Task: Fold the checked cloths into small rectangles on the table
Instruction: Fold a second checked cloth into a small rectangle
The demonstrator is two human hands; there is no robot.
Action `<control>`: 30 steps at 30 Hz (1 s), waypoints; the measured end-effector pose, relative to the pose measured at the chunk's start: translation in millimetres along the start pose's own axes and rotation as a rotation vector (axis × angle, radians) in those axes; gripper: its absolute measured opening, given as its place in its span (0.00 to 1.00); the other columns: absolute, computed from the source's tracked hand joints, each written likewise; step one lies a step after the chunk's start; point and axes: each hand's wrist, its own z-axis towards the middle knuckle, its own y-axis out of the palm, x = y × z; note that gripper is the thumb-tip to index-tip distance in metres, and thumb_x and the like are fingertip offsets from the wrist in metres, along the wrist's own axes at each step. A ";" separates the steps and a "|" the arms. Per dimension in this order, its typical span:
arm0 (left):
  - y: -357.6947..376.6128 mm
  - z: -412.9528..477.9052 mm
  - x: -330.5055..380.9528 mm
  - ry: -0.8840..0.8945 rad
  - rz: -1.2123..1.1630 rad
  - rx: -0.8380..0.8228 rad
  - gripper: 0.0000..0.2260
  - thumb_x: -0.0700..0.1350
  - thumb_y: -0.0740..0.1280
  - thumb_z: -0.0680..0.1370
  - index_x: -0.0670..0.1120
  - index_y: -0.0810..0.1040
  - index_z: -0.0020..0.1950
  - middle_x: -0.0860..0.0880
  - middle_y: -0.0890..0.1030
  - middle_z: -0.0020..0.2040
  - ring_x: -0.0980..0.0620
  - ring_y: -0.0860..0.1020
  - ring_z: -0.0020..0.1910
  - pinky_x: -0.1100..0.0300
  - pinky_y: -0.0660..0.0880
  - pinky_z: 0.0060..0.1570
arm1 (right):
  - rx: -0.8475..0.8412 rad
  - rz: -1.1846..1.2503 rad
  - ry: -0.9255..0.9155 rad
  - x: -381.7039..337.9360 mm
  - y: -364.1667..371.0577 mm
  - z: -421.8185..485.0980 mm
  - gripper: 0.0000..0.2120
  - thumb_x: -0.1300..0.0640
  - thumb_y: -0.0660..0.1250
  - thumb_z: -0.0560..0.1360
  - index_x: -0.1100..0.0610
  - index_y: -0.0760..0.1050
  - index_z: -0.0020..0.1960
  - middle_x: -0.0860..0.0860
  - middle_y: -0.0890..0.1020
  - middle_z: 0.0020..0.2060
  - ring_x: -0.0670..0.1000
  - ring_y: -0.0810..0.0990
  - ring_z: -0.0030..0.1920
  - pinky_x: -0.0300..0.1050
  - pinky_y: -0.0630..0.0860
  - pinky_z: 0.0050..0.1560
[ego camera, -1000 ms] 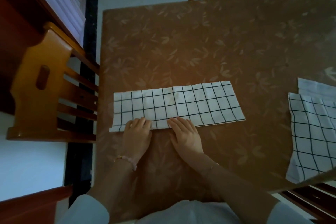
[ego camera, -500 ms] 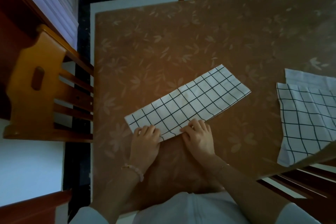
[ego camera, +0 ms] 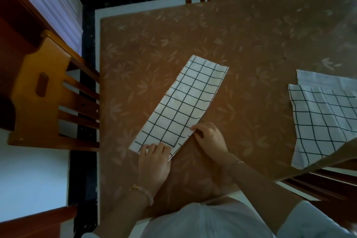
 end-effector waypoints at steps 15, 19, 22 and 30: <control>5.9 27.6 58.1 0.192 -0.221 0.161 0.08 0.50 0.67 0.73 0.47 0.80 0.41 0.51 0.80 0.40 0.49 0.78 0.40 0.55 0.66 0.49 | 0.006 0.174 0.178 7.3 -29.3 -62.2 0.22 0.66 0.66 0.71 0.50 0.76 0.62 0.46 0.80 0.48 0.45 0.77 0.46 0.34 0.73 0.45; 2.6 34.7 70.0 0.251 -0.236 0.132 0.09 0.46 0.60 0.73 0.47 0.80 0.42 0.50 0.80 0.41 0.48 0.78 0.41 0.55 0.67 0.49 | 0.035 0.084 0.138 12.4 -36.5 -69.3 0.13 0.63 0.69 0.69 0.52 0.81 0.51 0.47 0.81 0.46 0.49 0.78 0.46 0.43 0.76 0.43; 5.3 34.2 64.8 0.263 -0.248 0.072 0.08 0.47 0.62 0.72 0.49 0.80 0.44 0.52 0.80 0.43 0.50 0.77 0.43 0.56 0.67 0.49 | 0.094 0.180 0.224 17.0 -43.6 -66.6 0.10 0.66 0.69 0.69 0.54 0.82 0.47 0.46 0.81 0.44 0.45 0.79 0.45 0.37 0.76 0.45; 5.1 25.0 21.0 0.203 -0.281 -0.031 0.12 0.40 0.76 0.62 0.50 0.80 0.42 0.54 0.80 0.44 0.53 0.76 0.47 0.60 0.65 0.51 | 0.127 0.344 0.339 24.7 -71.8 -58.0 0.16 0.67 0.71 0.70 0.44 0.79 0.42 0.43 0.77 0.42 0.41 0.76 0.41 0.26 0.69 0.40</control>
